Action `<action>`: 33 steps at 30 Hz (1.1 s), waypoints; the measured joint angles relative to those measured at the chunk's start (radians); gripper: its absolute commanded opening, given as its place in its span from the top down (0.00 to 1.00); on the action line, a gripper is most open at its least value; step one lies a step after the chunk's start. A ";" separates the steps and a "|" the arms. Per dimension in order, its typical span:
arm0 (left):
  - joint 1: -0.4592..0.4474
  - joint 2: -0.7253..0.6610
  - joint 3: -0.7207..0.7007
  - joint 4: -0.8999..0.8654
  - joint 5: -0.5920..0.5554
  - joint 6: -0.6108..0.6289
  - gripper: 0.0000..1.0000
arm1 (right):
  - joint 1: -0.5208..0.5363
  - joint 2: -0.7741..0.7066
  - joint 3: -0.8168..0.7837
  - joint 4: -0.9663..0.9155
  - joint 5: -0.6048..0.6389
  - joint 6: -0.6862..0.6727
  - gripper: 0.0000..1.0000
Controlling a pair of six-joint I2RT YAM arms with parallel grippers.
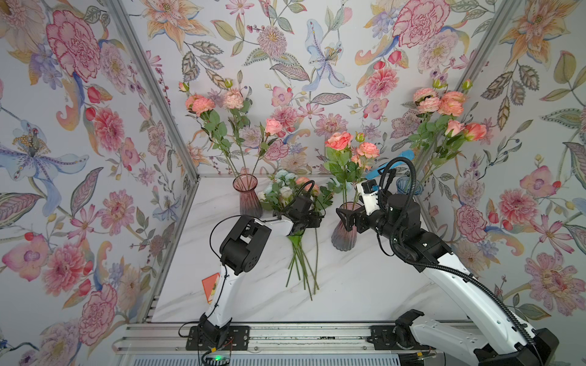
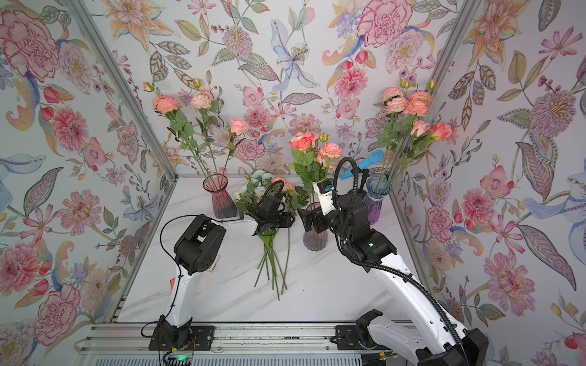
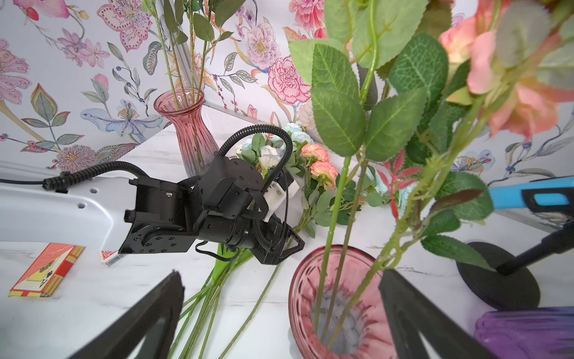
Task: Place the pink flowers into the vase
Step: Pick up the flower at the center of the board.
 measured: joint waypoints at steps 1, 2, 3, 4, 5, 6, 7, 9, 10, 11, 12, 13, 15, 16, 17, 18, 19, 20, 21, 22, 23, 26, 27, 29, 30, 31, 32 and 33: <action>0.001 0.001 0.002 -0.002 -0.001 0.000 0.53 | 0.000 -0.002 -0.002 0.000 0.000 0.000 0.01; 0.001 0.002 0.004 -0.005 -0.002 0.003 0.55 | 0.000 -0.005 -0.004 0.001 0.002 0.000 0.01; 0.002 0.005 0.008 -0.008 -0.003 0.004 0.57 | 0.000 -0.008 -0.006 0.000 0.005 0.000 0.01; 0.002 0.008 0.011 -0.008 -0.004 0.005 0.59 | 0.000 -0.012 -0.006 0.001 0.008 0.000 0.01; 0.003 0.013 0.016 -0.007 -0.004 0.007 0.62 | 0.000 -0.014 -0.007 0.001 0.010 0.000 0.01; 0.003 0.016 0.021 -0.007 -0.005 0.009 0.64 | 0.000 -0.017 -0.007 0.001 0.013 0.000 0.01; 0.004 0.020 0.024 -0.007 -0.008 0.011 0.64 | 0.000 -0.020 -0.007 0.001 0.015 0.000 0.01; 0.005 0.026 0.029 -0.006 -0.011 0.011 0.65 | 0.000 -0.028 -0.012 0.005 0.019 0.000 0.01; 0.005 0.028 0.033 -0.006 -0.012 0.011 0.68 | 0.000 -0.032 -0.015 0.005 0.023 0.000 0.01; 0.005 0.030 0.034 -0.005 -0.016 0.011 0.70 | 0.000 -0.035 -0.017 0.007 0.024 0.000 0.01; 0.005 0.031 0.034 -0.004 -0.018 0.011 0.73 | 0.000 -0.038 -0.020 0.007 0.026 0.000 0.01; 0.005 0.032 0.035 -0.003 -0.019 0.012 0.77 | 0.000 -0.040 -0.021 0.007 0.027 0.000 0.01; 0.005 0.035 0.035 -0.002 -0.020 0.010 0.85 | 0.000 -0.040 -0.021 0.007 0.032 0.000 0.01; 0.005 0.038 0.035 0.001 -0.019 0.010 0.88 | 0.000 -0.040 -0.021 0.007 0.034 0.000 0.01; 0.005 0.040 0.036 0.003 -0.019 0.006 0.90 | 0.000 -0.040 -0.022 0.007 0.035 0.000 0.01; 0.005 0.041 0.036 0.004 -0.019 0.004 0.93 | 0.000 -0.040 -0.022 0.007 0.038 0.000 0.01; 0.006 0.042 0.036 0.006 -0.018 0.000 0.95 | 0.000 -0.040 -0.022 0.007 0.040 0.000 0.01; 0.007 0.042 0.036 0.007 -0.016 0.000 0.98 | 0.000 -0.040 -0.022 0.007 0.042 0.000 0.01; 0.007 0.042 0.035 0.009 -0.015 -0.003 1.00 | 0.000 -0.040 -0.022 0.007 0.042 0.000 0.01; 0.007 0.042 0.032 0.013 -0.014 -0.005 1.00 | 0.000 -0.040 -0.022 0.007 0.042 0.000 0.01; 0.007 0.042 0.029 0.020 -0.013 -0.006 1.00 | 0.000 -0.040 -0.022 0.007 0.042 0.000 0.01; 0.013 0.040 0.003 0.069 0.009 -0.016 1.00 | 0.000 -0.040 -0.022 0.007 0.043 0.000 0.01; 0.017 0.037 -0.009 0.089 0.019 -0.022 1.00 | 0.000 -0.040 -0.022 0.007 0.045 0.000 0.01; 0.024 0.028 -0.037 0.121 0.043 -0.032 1.00 | 0.000 -0.040 -0.022 0.007 0.045 0.001 0.01; 0.029 0.021 -0.053 0.132 0.058 -0.039 1.00 | 0.000 -0.039 -0.022 0.007 0.045 0.001 0.01; 0.033 0.011 -0.071 0.142 0.074 -0.044 1.00 | 0.000 -0.039 -0.022 0.007 0.045 0.001 0.01; 0.038 0.002 -0.086 0.147 0.087 -0.048 1.00 | 0.000 -0.039 -0.022 0.007 0.045 0.001 0.01; 0.043 -0.010 -0.103 0.151 0.101 -0.051 1.00 | 0.000 -0.039 -0.022 0.007 0.045 0.001 0.01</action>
